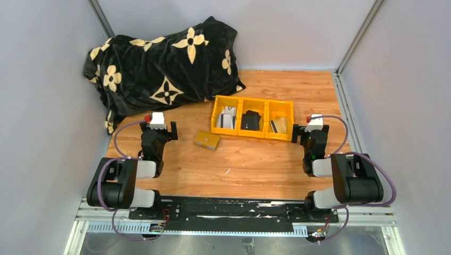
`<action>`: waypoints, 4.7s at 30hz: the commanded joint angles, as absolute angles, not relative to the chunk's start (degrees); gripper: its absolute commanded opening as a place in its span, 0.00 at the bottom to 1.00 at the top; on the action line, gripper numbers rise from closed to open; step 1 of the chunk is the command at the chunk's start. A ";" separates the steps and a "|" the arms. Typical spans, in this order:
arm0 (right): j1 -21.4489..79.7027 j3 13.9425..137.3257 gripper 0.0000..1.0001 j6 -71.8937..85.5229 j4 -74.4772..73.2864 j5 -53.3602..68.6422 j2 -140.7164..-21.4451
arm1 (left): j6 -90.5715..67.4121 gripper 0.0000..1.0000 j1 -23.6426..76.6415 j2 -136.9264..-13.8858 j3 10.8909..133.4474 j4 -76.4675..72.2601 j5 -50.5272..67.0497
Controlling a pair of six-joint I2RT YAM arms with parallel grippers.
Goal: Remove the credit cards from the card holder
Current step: Pick up the card holder from the center of the board.
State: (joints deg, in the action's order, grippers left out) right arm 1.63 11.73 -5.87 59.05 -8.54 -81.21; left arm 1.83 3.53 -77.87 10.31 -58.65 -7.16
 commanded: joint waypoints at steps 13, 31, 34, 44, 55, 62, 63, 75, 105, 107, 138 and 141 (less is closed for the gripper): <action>2.55 12.82 0.99 -5.93 60.99 -10.27 -81.38 | 2.94 1.00 3.87 -78.36 11.28 -61.10 -8.19; 0.61 45.50 1.00 36.65 -13.89 -24.66 -65.02 | 8.14 1.00 -1.44 -60.08 36.69 -0.45 13.00; 0.65 46.69 1.00 33.10 -11.60 -14.34 -64.80 | 9.46 1.00 -2.84 -62.96 44.45 11.77 18.08; 33.42 58.99 1.00 20.97 -16.52 -17.51 -73.65 | 11.09 1.00 -3.50 -68.42 56.42 32.15 22.57; 56.92 69.85 1.00 17.99 -13.38 -8.36 -91.97 | 12.13 1.00 -3.84 -63.54 58.16 38.34 25.59; 58.45 78.06 1.00 14.55 -12.98 -1.08 -104.02 | 11.95 1.00 -4.21 -62.67 59.63 40.15 25.36; 58.45 78.69 1.00 14.08 -13.19 -0.97 -105.34 | 12.00 1.00 -4.33 -62.67 59.95 40.54 25.30; 56.44 81.68 1.00 7.23 -14.62 -3.56 -112.36 | 12.41 1.00 -5.27 -63.00 63.54 43.45 27.80; 55.47 84.01 0.99 0.42 -11.19 5.99 -118.98 | 13.79 1.00 -5.27 -63.52 66.20 47.02 31.79; 56.42 82.88 0.97 1.20 -10.45 6.18 -119.02 | 13.69 1.00 -5.27 -63.51 66.43 47.02 31.73; 57.83 71.09 0.56 8.23 4.55 -2.10 -104.66 | -5.46 1.00 -5.27 -65.49 62.47 40.13 33.76; 57.83 70.96 0.56 9.16 5.79 -1.64 -101.52 | -9.12 1.00 -5.27 -65.56 62.08 39.39 35.17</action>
